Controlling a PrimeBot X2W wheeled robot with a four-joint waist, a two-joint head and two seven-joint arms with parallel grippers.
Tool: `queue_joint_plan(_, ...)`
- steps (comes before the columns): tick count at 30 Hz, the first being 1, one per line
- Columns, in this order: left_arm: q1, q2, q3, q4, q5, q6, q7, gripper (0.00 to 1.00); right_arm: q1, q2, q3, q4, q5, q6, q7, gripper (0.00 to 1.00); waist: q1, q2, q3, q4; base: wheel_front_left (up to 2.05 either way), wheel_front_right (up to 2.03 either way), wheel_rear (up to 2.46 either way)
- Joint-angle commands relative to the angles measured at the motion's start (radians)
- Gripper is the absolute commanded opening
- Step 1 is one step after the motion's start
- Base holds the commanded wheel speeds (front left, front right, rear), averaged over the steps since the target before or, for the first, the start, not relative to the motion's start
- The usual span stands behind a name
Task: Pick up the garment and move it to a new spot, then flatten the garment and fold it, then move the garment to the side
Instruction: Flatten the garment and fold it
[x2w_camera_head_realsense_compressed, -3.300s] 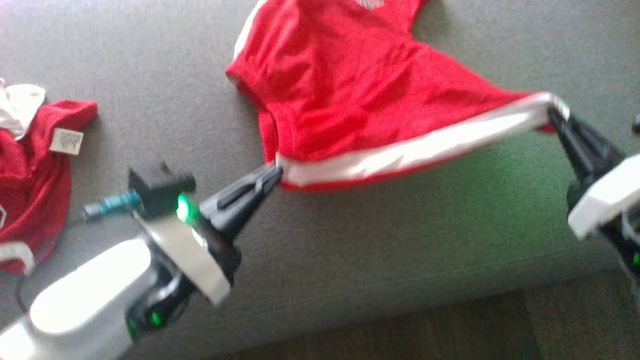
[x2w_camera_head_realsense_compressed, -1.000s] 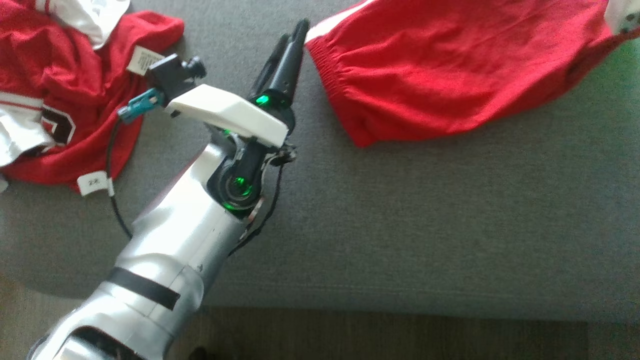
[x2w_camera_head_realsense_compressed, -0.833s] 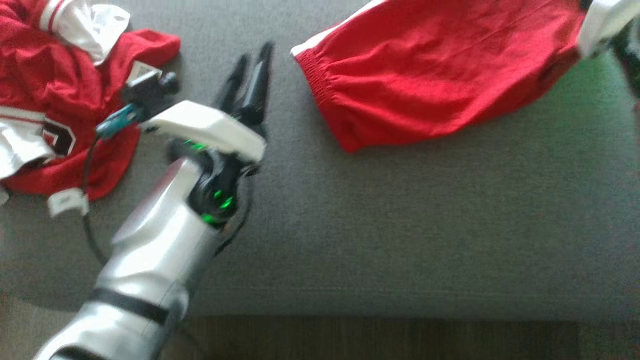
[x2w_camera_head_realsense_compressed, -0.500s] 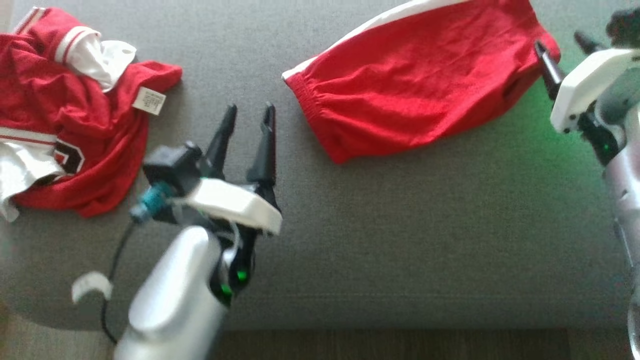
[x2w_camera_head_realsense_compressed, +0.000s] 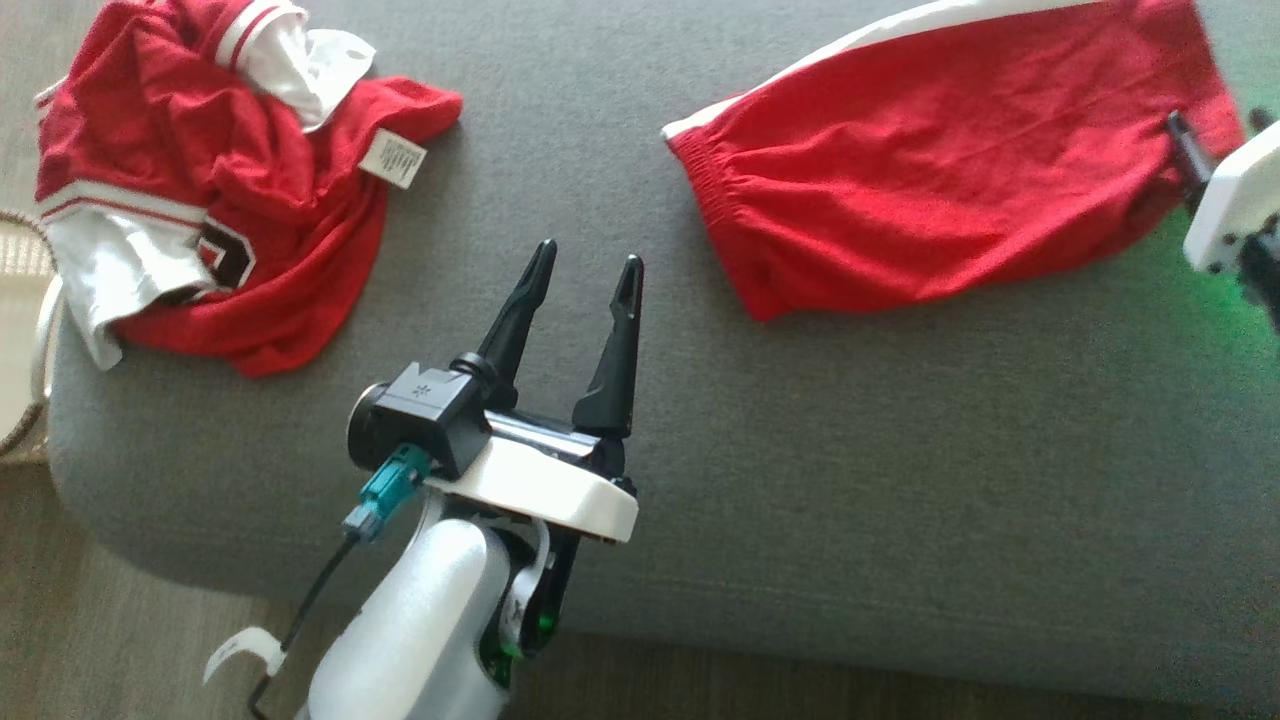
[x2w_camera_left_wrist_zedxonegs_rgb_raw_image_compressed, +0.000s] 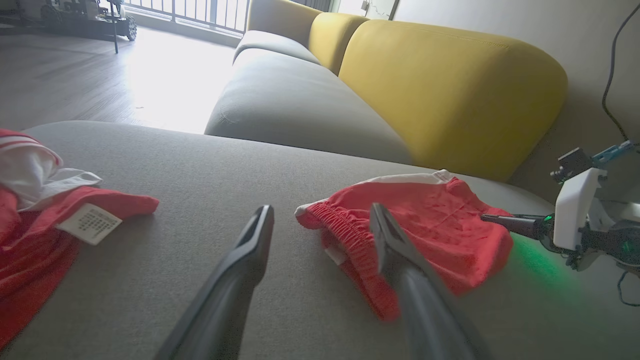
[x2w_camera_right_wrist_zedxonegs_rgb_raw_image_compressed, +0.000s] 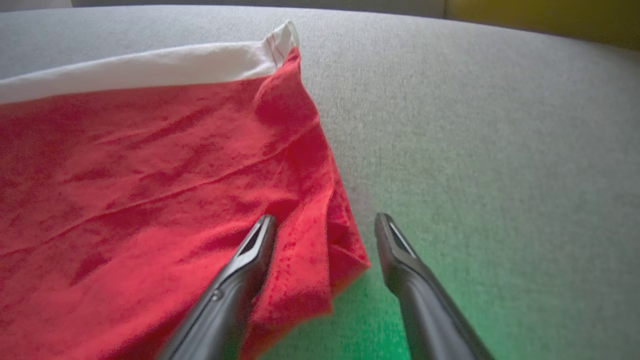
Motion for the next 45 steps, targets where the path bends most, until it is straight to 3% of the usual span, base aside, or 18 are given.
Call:
queue_joint_plan(1, -0.014, 0.001, 0.021, -0.037, 0.013, 0.002, -0.005, 1.00, -0.042, -0.011, -0.004, -0.025, -0.024, 0.000, 0.001, 1.00, 0.0001, 0.0000, 0.017, 0.018, 0.00, 0.00, 0.00)
queue_joint_plan(8, -0.019, -0.003, 0.022, -0.042, 0.021, -0.010, -0.005, 1.00, -0.076, -0.005, -0.075, 0.004, -0.120, 0.000, 0.046, 1.00, 0.0001, 0.0000, 0.038, 0.031, 0.00, 0.00, 0.00)
queue_joint_plan(10, -0.022, -0.004, 0.024, -0.041, 0.021, -0.011, -0.005, 1.00, -0.079, -0.004, -0.089, 0.011, -0.143, 0.000, 0.063, 0.76, 0.0001, 0.0000, 0.040, 0.029, 0.00, 0.00, 0.00)
queue_joint_plan(11, -0.022, -0.005, 0.025, -0.041, 0.021, -0.011, -0.005, 1.00, -0.080, 0.000, -0.094, 0.011, -0.153, 0.000, 0.066, 0.49, 0.0001, 0.0000, 0.040, 0.027, 0.00, 0.00, 0.00)
queue_joint_plan(14, -0.023, -0.006, 0.029, -0.040, 0.020, -0.011, -0.005, 1.00, -0.077, 0.011, -0.114, 0.020, -0.170, 0.000, 0.081, 0.00, 0.0001, 0.0000, 0.035, 0.016, 0.00, 0.00, 0.00)
queue_joint_plan(26, -0.009, -0.007, 0.052, -0.039, 0.025, -0.007, -0.005, 1.00, -0.062, 0.035, -0.128, 0.003, -0.179, 0.000, 0.047, 0.00, 0.0001, 0.0000, 0.013, -0.056, 0.00, 0.00, 0.00)
queue_joint_plan(39, -0.006, -0.002, 0.075, -0.033, 0.046, -0.025, -0.005, 1.00, -0.037, -0.022, -0.098, -0.123, -0.153, 0.000, 0.056, 0.00, 0.0001, 0.0000, 0.009, -0.175, 0.00, 0.00, 0.00)
queue_joint_plan(45, -0.013, -0.003, 0.075, -0.022, 0.045, -0.029, -0.005, 1.00, -0.019, 0.025, -0.060, -0.209, -0.105, 0.000, 0.053, 0.00, 0.0001, 0.0000, 0.005, -0.180, 0.00, 0.00, 0.00)
